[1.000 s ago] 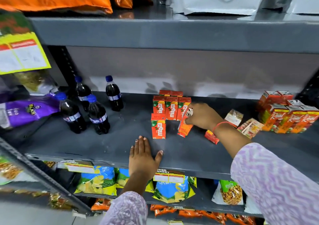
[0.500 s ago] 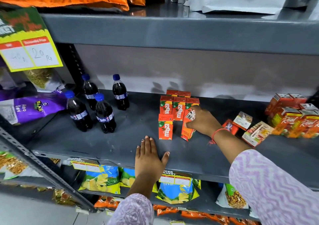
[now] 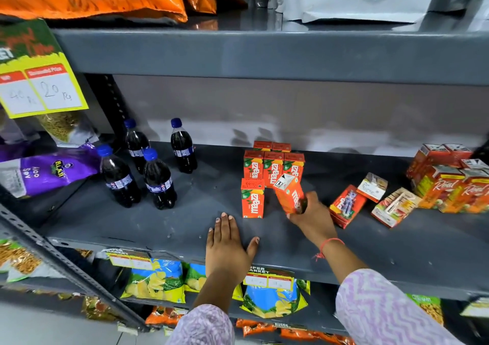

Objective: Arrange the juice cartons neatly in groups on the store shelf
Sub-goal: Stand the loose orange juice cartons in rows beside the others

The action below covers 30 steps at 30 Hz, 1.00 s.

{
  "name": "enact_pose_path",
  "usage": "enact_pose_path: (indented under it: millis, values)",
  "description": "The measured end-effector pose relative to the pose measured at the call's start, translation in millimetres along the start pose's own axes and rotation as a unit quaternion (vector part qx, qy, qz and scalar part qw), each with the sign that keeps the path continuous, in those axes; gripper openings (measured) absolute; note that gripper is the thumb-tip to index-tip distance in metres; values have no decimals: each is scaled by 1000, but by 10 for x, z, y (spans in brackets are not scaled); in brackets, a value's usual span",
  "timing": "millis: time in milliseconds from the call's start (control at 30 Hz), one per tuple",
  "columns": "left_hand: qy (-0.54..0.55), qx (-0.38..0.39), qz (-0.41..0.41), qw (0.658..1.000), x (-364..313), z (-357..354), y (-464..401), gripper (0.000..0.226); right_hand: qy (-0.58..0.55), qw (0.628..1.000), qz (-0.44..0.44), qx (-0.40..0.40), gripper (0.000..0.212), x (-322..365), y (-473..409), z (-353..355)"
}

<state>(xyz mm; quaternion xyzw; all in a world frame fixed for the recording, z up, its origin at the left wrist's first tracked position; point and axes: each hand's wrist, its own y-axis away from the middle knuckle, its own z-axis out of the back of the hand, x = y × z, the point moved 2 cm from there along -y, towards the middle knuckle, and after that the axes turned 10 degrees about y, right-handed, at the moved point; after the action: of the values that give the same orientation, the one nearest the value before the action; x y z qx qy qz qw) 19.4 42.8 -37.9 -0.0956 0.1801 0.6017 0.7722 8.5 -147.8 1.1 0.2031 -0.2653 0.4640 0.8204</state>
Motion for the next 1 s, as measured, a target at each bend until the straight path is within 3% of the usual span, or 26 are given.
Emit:
enact_pose_path:
  millis: [100,233,433,633,700,767,833,933,1000]
  values:
    - [2,1,0,1000,7,-6,-4,81,99,994,36,-32,39,-43,4,200]
    - [0,-4,-1,1000,-6,-9,-2,80,283,946,148,-49,44,50,6,431]
    - [0,-8,-2,1000,-5,0,5,80,338,911,238,4,60,311,-10,581]
    - [0,-7,-2,1000,0,-1,-1,79,511,783,353,16,56,604,32,543]
    - [1,-5,-1,1000,0,-2,-6,79,518,772,368,22,58,606,28,503]
    - [2,-2,-1,1000,3,-5,-9,80,485,796,359,46,66,557,13,460]
    - [1,0,-2,1000,9,-7,-8,80,404,850,326,88,78,495,10,432]
    - [-1,-2,-4,1000,12,-16,-12,80,198,943,239,117,94,440,15,438]
    - [-2,-1,-6,1000,15,-18,-16,80,52,980,170,94,91,398,2,444]
